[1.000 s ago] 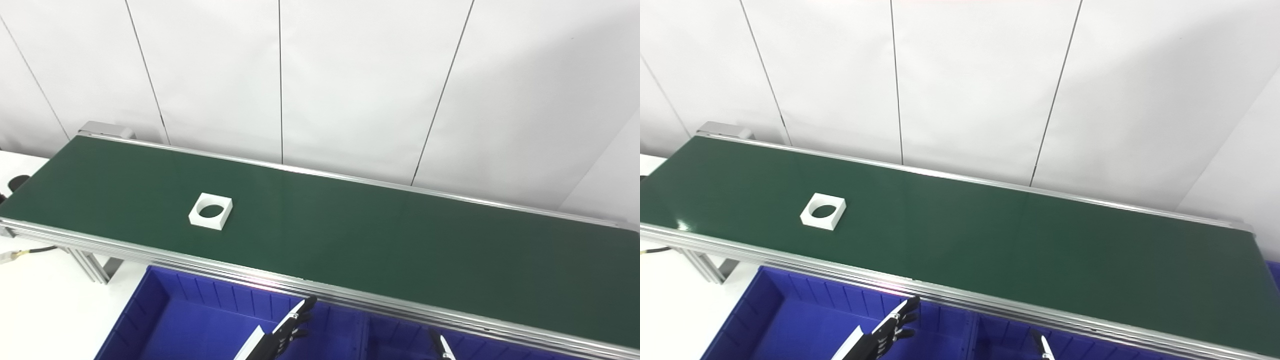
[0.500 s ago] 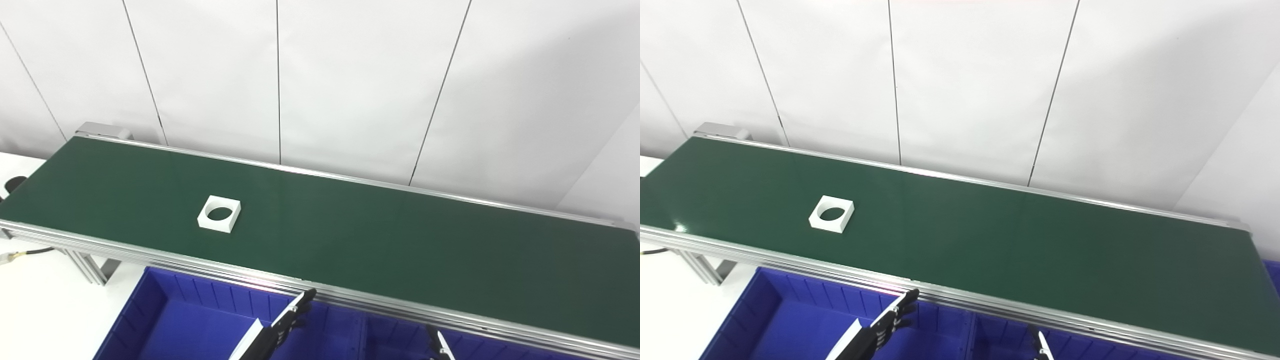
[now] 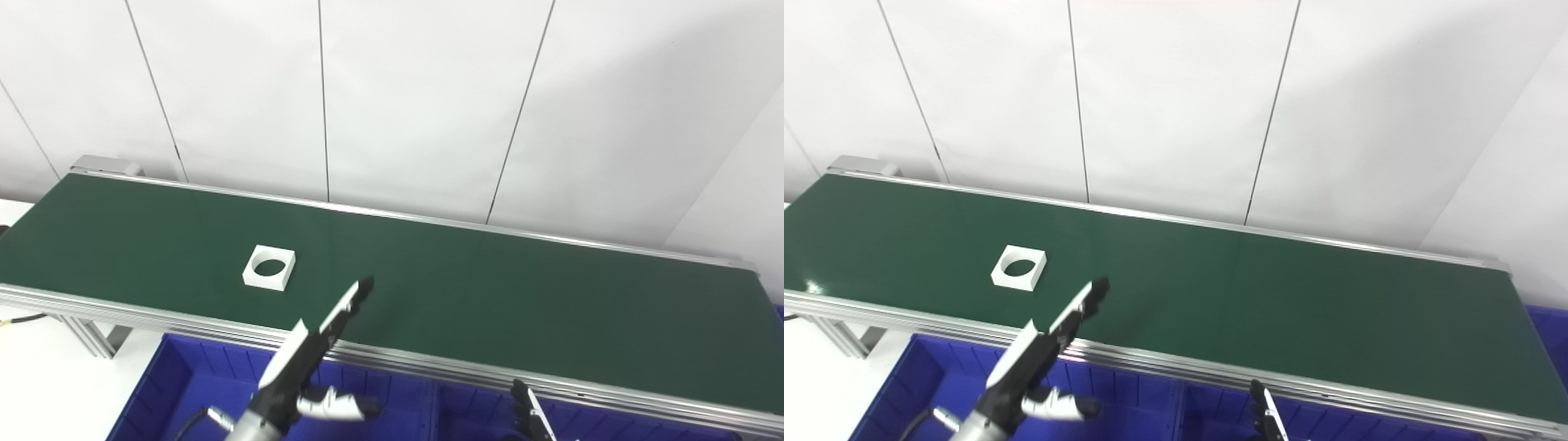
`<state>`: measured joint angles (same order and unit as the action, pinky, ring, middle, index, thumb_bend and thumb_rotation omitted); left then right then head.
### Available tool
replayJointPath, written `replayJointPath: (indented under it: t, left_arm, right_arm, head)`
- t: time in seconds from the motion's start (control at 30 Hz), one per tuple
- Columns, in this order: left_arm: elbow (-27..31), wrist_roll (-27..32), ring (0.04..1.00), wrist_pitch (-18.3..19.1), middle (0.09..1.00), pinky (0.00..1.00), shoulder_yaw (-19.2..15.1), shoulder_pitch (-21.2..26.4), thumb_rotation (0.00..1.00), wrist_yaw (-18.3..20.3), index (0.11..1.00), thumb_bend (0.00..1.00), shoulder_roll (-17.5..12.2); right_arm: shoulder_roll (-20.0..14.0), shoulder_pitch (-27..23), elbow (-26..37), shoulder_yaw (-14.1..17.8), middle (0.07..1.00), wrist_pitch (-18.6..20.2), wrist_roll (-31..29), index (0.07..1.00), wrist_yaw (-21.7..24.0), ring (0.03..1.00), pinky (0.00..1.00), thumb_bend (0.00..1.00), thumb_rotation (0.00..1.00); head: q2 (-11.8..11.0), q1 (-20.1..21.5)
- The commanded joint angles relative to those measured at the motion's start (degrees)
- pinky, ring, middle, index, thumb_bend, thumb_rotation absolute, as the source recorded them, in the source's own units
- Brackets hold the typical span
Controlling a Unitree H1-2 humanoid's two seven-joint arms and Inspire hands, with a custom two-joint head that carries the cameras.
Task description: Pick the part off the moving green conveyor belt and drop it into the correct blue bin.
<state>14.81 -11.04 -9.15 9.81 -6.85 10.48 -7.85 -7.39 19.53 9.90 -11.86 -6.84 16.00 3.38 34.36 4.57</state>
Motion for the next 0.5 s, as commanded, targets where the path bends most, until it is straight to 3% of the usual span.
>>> replayJointPath:
  t: [0.0, 0.47]
  left_arm:
    - [1.43, -1.37, 1.0, 1.69, 1.0, 1.0, -1.44, 3.49, 0.66, -0.11, 1.0, 0.89, -1.6]
    - [-9.66, -6.78, 1.0, 7.94, 1.0, 0.98, -4.61, 18.37, 0.55, -0.44, 1.0, 0.88, -7.79]
  right_arm:
    - [0.59, -0.74, 1.62, 0.36, 0.968, -4.02, -0.69, 1.0, -1.17, 0.942, 0.89, 1.0, 0.59]
    - [0.79, -1.29, 1.37, 0.47, 0.964, -6.01, -2.53, 1.0, -0.78, 0.945, 0.9, 1.0, 0.62]
  head:
    - [0.33, -0.02]
    - [4.4, -0.44]
